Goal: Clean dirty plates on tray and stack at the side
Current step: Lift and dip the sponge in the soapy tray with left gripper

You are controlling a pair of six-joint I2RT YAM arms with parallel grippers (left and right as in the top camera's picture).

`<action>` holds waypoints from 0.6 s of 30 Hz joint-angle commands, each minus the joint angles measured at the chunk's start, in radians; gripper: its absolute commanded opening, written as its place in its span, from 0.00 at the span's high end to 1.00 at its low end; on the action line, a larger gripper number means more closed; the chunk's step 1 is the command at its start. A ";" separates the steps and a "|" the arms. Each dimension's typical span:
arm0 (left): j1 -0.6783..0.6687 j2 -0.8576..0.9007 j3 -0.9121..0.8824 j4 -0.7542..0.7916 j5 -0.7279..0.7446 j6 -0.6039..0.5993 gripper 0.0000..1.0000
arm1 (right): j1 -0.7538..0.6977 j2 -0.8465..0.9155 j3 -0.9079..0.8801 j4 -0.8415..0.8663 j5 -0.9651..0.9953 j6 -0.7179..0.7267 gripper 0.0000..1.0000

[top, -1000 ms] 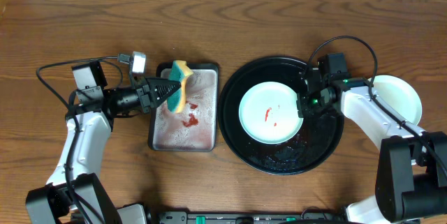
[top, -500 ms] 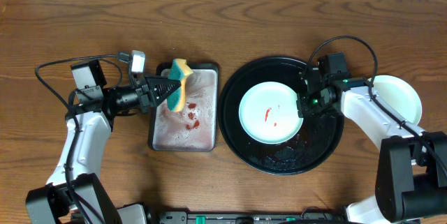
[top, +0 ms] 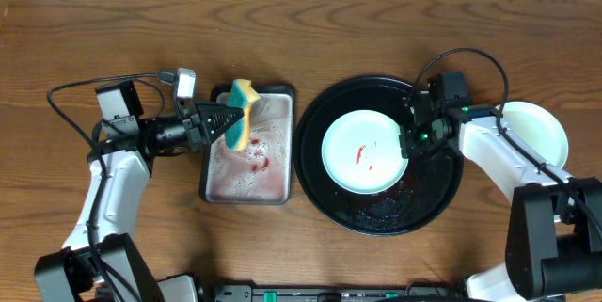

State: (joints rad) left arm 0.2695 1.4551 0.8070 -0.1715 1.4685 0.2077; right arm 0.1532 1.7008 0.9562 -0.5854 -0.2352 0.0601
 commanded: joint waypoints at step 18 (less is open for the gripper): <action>-0.435 0.008 0.014 -0.146 -1.307 -0.403 0.93 | 0.008 0.009 -0.005 -0.002 -0.008 0.006 0.99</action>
State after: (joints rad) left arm -0.0662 1.4597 0.8062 -0.2924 0.5663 -0.0811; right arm 0.1532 1.7008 0.9558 -0.5854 -0.2356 0.0601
